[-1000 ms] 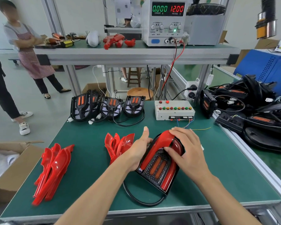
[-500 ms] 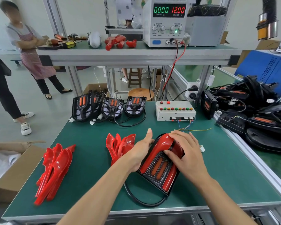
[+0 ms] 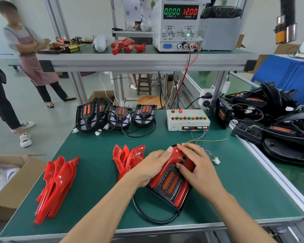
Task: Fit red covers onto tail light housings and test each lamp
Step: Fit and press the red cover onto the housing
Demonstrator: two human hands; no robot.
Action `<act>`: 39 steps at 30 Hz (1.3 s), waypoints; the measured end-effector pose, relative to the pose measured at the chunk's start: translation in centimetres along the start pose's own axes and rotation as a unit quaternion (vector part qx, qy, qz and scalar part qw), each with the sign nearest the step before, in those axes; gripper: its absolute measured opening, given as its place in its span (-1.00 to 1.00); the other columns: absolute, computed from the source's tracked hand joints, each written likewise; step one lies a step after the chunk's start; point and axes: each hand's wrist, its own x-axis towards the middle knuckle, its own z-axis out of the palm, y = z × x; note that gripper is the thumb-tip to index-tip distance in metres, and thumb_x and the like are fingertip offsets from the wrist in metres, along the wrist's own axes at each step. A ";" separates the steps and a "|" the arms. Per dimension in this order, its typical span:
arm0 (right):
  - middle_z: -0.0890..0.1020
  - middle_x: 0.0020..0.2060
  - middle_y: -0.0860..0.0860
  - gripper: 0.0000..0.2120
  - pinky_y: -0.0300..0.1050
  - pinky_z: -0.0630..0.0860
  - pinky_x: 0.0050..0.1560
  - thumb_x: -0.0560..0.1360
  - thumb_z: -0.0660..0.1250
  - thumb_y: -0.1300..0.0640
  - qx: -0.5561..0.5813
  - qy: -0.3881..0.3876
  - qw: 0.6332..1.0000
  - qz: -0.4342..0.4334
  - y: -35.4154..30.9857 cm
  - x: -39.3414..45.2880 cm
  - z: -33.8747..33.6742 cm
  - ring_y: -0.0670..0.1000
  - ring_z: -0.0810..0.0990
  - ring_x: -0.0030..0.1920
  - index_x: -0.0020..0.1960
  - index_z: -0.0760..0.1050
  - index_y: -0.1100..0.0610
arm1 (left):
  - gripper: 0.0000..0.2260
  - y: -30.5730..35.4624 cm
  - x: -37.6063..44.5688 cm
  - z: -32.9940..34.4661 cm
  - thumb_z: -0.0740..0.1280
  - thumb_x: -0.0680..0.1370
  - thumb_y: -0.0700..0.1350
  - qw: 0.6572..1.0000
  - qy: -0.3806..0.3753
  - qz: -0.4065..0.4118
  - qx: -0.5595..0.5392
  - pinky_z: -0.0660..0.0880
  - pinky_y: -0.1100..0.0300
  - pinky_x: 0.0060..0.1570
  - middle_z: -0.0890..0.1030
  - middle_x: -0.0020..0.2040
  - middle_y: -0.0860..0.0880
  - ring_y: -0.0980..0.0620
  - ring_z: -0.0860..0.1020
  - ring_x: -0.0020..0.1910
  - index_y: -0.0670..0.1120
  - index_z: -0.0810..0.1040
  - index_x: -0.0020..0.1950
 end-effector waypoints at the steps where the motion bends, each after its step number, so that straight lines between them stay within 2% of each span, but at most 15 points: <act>1: 0.49 0.35 -0.08 -0.48 0.15 0.35 0.44 0.49 0.50 0.12 0.001 -0.002 1.000 0.008 -0.1 -0.1 0.0 -0.02 0.43 0.39 0.43 0.51 0.02 | -0.55 -0.1 0.0 0.0 0.28 0.64 0.23 1.000 0.000 0.012 0.018 0.60 -0.21 0.19 0.70 0.12 -0.23 -0.22 0.68 0.13 -0.15 0.60 0.22; 3: 0.47 0.37 -0.10 -0.47 -0.02 0.33 0.47 0.49 0.51 0.13 -0.004 -0.003 1.000 0.023 -0.3 -0.2 0.1 -0.06 0.41 0.41 0.44 0.51 0.02 | -0.62 -0.2 0.0 0.0 0.33 0.63 0.17 0.998 0.003 0.034 0.052 0.59 -0.21 0.20 0.69 0.13 -0.20 -0.18 0.68 0.13 -0.12 0.59 0.21; 6: 0.43 0.39 -0.17 -0.47 -0.43 0.18 0.41 0.50 0.51 0.10 -0.003 -0.010 0.999 0.037 -0.4 -0.4 0.0 -0.22 0.35 0.40 0.44 0.50 0.00 | -0.66 -0.3 -0.2 0.0 0.33 0.64 0.15 0.995 0.014 0.052 0.079 0.59 -0.22 0.19 0.70 0.11 -0.19 -0.18 0.68 0.11 -0.11 0.60 0.18; 8: 0.42 0.39 -0.20 -0.48 -0.52 0.13 0.36 0.50 0.51 0.09 0.014 -0.015 0.999 0.048 -0.2 -0.4 -0.1 -0.34 0.31 0.38 0.43 0.50 -0.02 | -0.65 -0.2 -0.3 0.1 0.33 0.64 0.17 0.993 0.018 0.066 0.098 0.60 -0.21 0.17 0.70 0.09 -0.17 -0.17 0.69 0.09 -0.10 0.61 0.16; 13: 0.45 0.33 -0.23 -0.53 -0.54 0.20 0.30 0.47 0.54 0.11 0.055 -0.010 0.996 0.071 0.2 0.0 -0.5 -0.34 0.37 0.34 0.35 0.56 -0.04 | -0.55 -0.2 -0.3 -0.1 0.31 0.61 0.26 0.983 0.002 0.096 0.159 0.57 -0.23 0.18 0.70 0.10 -0.19 -0.19 0.67 0.11 -0.11 0.60 0.18; 17: 0.47 0.31 -0.21 -0.55 -0.58 0.19 0.25 0.46 0.55 0.09 0.059 -0.018 0.994 0.087 0.6 -0.1 -0.6 -0.41 0.36 0.30 0.31 0.58 -0.08 | -0.62 -0.6 -0.6 -0.4 0.32 0.63 0.21 0.980 -0.024 0.099 0.168 0.59 -0.11 0.21 0.71 0.12 -0.04 -0.02 0.69 0.11 -0.06 0.59 0.25; 20: 0.50 0.31 -0.21 -0.55 -0.57 0.21 0.26 0.46 0.55 0.07 0.056 -0.009 0.994 0.092 0.8 -0.4 -0.6 -0.37 0.38 0.31 0.32 0.58 -0.09 | -0.68 -0.7 -0.8 -0.1 0.35 0.63 0.15 0.981 -0.010 0.118 0.153 0.61 -0.01 0.19 0.72 0.10 0.02 0.08 0.69 0.08 -0.02 0.61 0.27; 28: 0.49 0.28 -0.33 -0.58 -0.57 0.24 0.24 0.45 0.55 0.08 0.087 -0.013 0.992 0.091 0.7 -0.3 -1.1 -0.38 0.40 0.31 0.25 0.54 -0.16 | -0.65 -0.6 -0.8 0.0 0.39 0.62 0.08 0.981 0.002 0.132 0.140 0.60 0.01 0.22 0.71 0.15 0.02 0.12 0.67 0.13 -0.06 0.57 0.34; 31: 0.56 0.17 -0.40 -0.70 -0.42 0.38 0.23 0.49 0.51 0.04 0.138 -0.013 0.981 0.136 0.7 0.2 -1.2 -0.35 0.48 0.24 0.15 0.53 -0.20 | -0.63 -0.5 -1.0 -0.1 0.40 0.62 0.08 0.982 -0.009 0.132 0.138 0.61 -0.01 0.21 0.71 0.15 0.00 0.09 0.68 0.12 -0.07 0.56 0.35; 33: 0.59 0.13 -0.34 -0.71 -0.30 0.43 0.23 0.50 0.50 0.02 0.168 -0.009 0.971 0.171 0.6 0.7 -1.1 -0.34 0.52 0.18 0.15 0.50 -0.19 | -0.64 -0.3 -1.0 -0.1 0.39 0.62 0.07 0.982 -0.023 0.133 0.131 0.60 -0.03 0.22 0.70 0.16 -0.02 0.05 0.68 0.14 -0.07 0.56 0.36; 37: 0.57 0.18 -0.26 -0.52 -0.27 0.50 0.16 0.50 0.48 -0.10 0.223 -0.050 0.949 0.215 0.3 1.4 -1.3 -0.32 0.58 0.13 0.38 0.44 -0.25 | -0.62 -0.1 -1.3 0.0 0.42 0.61 0.04 0.981 -0.036 0.145 0.127 0.59 -0.05 0.25 0.70 0.19 -0.03 0.03 0.67 0.18 -0.08 0.54 0.38; 39: 0.64 0.15 -0.25 -0.64 -0.35 0.53 0.07 0.49 0.47 -0.16 0.243 -0.075 0.940 0.227 0.1 2.0 -1.9 -0.29 0.63 0.10 0.28 0.56 -0.26 | -0.61 -0.2 -1.3 0.0 0.44 0.60 0.02 0.983 -0.044 0.145 0.103 0.59 -0.06 0.24 0.70 0.19 -0.07 -0.01 0.67 0.18 -0.10 0.54 0.38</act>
